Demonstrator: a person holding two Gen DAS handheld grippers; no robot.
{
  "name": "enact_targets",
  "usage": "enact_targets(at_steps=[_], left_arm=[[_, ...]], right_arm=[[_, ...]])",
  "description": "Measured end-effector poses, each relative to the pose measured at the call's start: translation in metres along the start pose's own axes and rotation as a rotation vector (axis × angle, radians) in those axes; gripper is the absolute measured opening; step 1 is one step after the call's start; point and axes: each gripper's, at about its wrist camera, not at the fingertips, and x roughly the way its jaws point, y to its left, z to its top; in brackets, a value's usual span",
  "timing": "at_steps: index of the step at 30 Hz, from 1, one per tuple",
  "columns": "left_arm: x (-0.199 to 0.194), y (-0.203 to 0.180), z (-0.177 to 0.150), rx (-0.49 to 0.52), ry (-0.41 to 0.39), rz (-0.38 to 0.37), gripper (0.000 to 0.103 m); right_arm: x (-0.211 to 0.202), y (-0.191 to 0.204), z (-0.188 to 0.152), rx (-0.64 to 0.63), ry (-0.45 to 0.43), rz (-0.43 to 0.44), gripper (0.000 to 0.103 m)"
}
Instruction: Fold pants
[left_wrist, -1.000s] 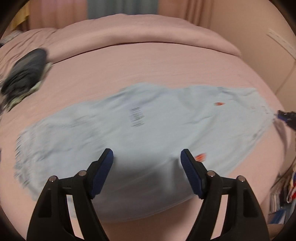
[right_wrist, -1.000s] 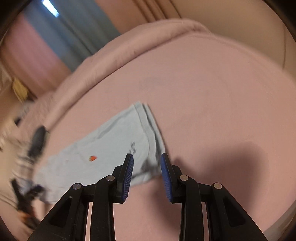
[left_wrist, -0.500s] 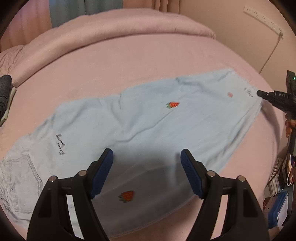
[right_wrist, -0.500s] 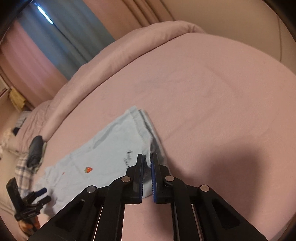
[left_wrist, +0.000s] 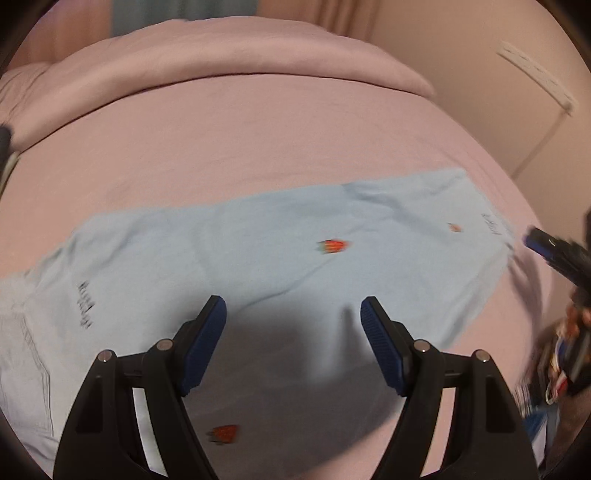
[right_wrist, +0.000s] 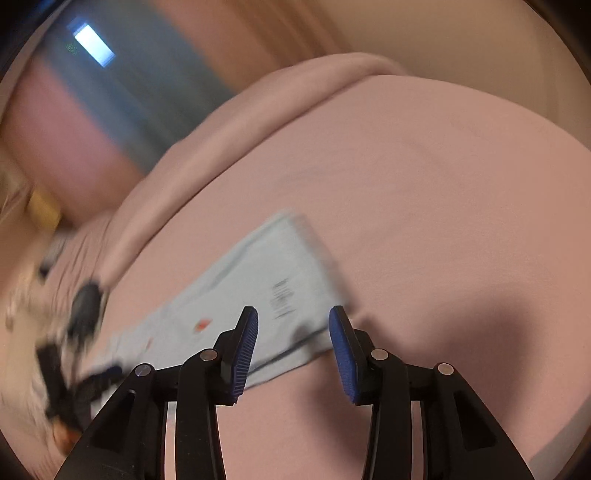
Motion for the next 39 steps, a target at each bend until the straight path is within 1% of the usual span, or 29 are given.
enact_targets(at_steps=[2,3,5,7,8,10,11,12,13,14,15,17,18,19,20,22,24,26,28,30,32,33,35,36,37,38,39], left_arm=[[-0.003,0.016,-0.009,-0.029,-0.009,0.063,0.074],[-0.009,0.025,-0.013,-0.046,-0.027,0.083,0.074],[-0.028,0.052,-0.022,-0.096,-0.083,0.149,0.075],[-0.050,0.085,-0.032,-0.157,-0.136,0.244,0.075],[-0.060,0.104,-0.039,-0.197,-0.148,0.284,0.075],[-0.079,0.144,-0.056,-0.293,-0.155,0.360,0.075],[-0.086,0.162,-0.066,-0.334,-0.151,0.402,0.075],[-0.090,0.181,-0.077,-0.380,-0.119,0.452,0.075],[-0.089,0.200,-0.090,-0.428,-0.064,0.448,0.065],[-0.092,0.210,-0.103,-0.450,-0.052,0.389,0.057],[-0.096,0.208,-0.108,-0.425,-0.075,0.381,0.055],[-0.100,0.195,-0.110,-0.336,-0.060,0.419,0.056],[-0.101,0.189,-0.111,-0.321,-0.061,0.435,0.059],[-0.105,0.185,-0.112,-0.320,-0.067,0.429,0.071],[-0.111,0.183,-0.116,-0.329,-0.079,0.406,0.080],[-0.111,0.175,-0.109,-0.346,-0.112,0.342,0.080],[-0.108,0.158,-0.094,-0.343,-0.129,0.264,0.081],[-0.100,0.146,-0.077,-0.339,-0.127,0.174,0.081],[-0.089,0.128,-0.064,-0.325,-0.117,0.072,0.081],[-0.078,0.104,-0.051,-0.293,-0.098,0.000,0.081],[-0.067,0.081,-0.043,-0.263,-0.080,-0.061,0.081],[-0.061,0.071,-0.038,-0.264,-0.067,-0.100,0.081],[-0.050,0.062,-0.032,-0.294,-0.042,-0.171,0.081],[-0.041,0.058,-0.028,-0.326,-0.023,-0.206,0.081],[-0.035,0.056,-0.026,-0.351,-0.012,-0.227,0.081],[-0.029,0.054,-0.024,-0.371,-0.004,-0.244,0.081],[-0.022,0.052,-0.023,-0.389,0.006,-0.259,0.081]], right_arm=[[0.013,0.036,-0.005,-0.163,0.028,-0.018,0.041],[0.017,0.046,-0.008,-0.205,0.036,-0.018,0.041],[0.031,0.073,-0.011,-0.279,0.060,0.013,0.041],[0.044,0.095,-0.013,-0.328,0.078,0.048,0.041],[0.051,0.104,-0.014,-0.349,0.091,0.056,0.041],[0.064,0.115,-0.020,-0.368,0.128,0.074,0.041],[0.073,0.119,-0.025,-0.377,0.162,0.081,0.041],[0.077,0.119,-0.030,-0.385,0.188,0.072,0.041],[0.086,0.118,-0.035,-0.392,0.228,0.049,0.041],[0.091,0.115,-0.041,-0.406,0.251,0.034,0.041],[0.087,0.114,-0.041,-0.412,0.230,0.040,0.041],[0.079,0.107,-0.039,-0.376,0.238,0.055,0.042],[0.071,0.100,-0.037,-0.330,0.228,0.077,0.042],[0.066,0.094,-0.035,-0.285,0.216,0.097,0.042],[0.057,0.083,-0.032,-0.223,0.197,0.113,0.042],[0.039,0.059,-0.027,-0.086,0.150,0.128,0.042],[0.022,0.026,-0.026,0.066,0.103,0.111,0.045],[0.013,-0.005,-0.028,0.222,0.078,0.075,0.048],[0.008,-0.033,-0.033,0.340,0.058,0.055,0.048],[0.008,-0.049,-0.035,0.424,0.040,0.081,0.048],[0.011,-0.059,-0.033,0.472,0.009,0.100,0.048],[0.014,-0.062,-0.031,0.490,-0.004,0.100,0.048],[0.021,-0.069,-0.025,0.526,-0.032,0.107,0.048],[0.025,-0.070,-0.022,0.531,-0.045,0.124,0.048],[0.030,-0.071,-0.018,0.538,-0.062,0.131,0.048],[0.035,-0.069,-0.016,0.546,-0.071,0.123,0.046],[0.039,-0.063,-0.012,0.544,-0.079,0.112,0.035]])
